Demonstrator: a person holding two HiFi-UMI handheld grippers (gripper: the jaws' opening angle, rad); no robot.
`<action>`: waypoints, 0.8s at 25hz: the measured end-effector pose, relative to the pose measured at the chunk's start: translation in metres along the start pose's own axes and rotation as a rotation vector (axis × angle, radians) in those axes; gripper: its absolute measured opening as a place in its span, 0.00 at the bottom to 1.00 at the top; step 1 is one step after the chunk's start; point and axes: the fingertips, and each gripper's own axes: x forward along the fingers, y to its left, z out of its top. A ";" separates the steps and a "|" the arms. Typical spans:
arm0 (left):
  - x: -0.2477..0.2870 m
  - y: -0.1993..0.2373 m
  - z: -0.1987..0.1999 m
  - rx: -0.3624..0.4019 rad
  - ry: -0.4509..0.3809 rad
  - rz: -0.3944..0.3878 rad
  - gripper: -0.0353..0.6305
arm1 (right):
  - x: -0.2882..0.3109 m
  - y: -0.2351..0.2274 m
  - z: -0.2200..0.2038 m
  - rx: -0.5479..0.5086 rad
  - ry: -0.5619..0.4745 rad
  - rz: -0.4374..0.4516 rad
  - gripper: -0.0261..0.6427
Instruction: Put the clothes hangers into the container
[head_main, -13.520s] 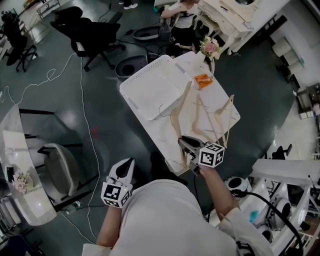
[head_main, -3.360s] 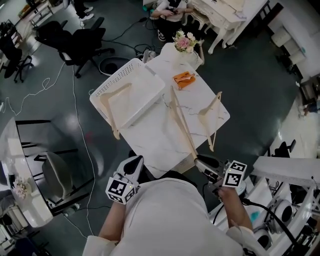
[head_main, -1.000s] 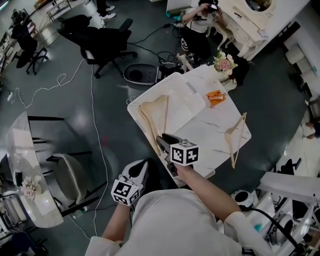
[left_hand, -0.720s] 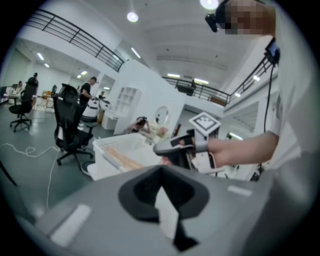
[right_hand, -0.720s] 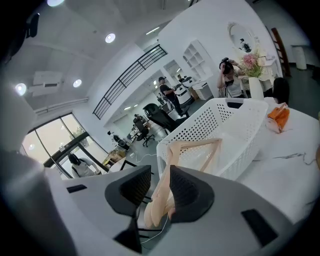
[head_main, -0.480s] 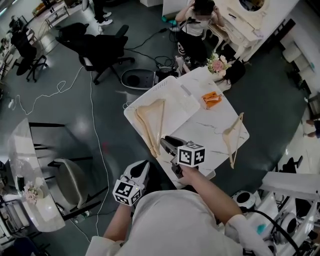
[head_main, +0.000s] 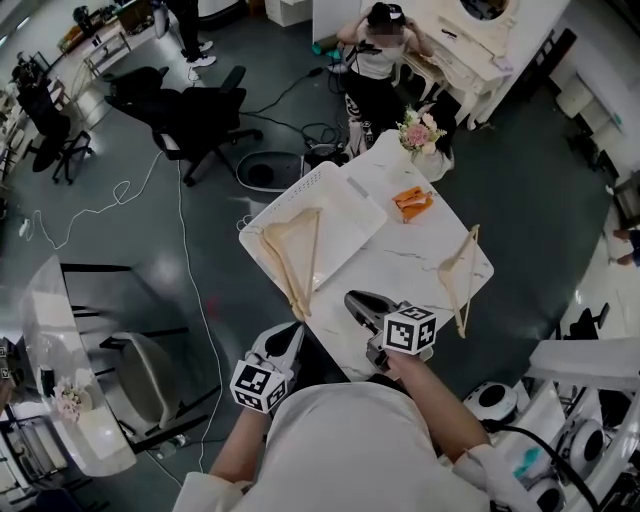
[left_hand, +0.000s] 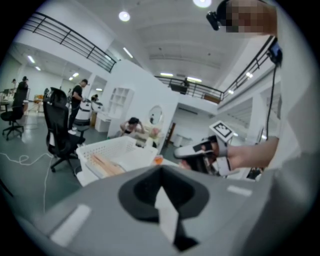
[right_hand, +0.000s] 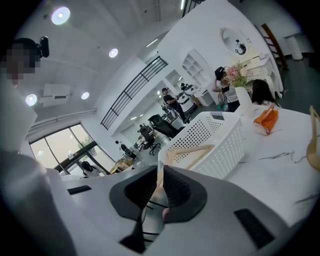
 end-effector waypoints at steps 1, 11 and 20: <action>0.002 -0.002 0.001 0.003 0.000 -0.003 0.06 | -0.008 -0.001 -0.001 -0.006 -0.007 0.001 0.09; 0.014 -0.030 0.008 0.008 -0.003 -0.065 0.06 | -0.085 -0.010 -0.018 -0.026 -0.072 0.001 0.06; 0.018 -0.042 0.015 0.033 -0.005 -0.102 0.05 | -0.115 -0.030 -0.040 -0.027 -0.094 -0.092 0.06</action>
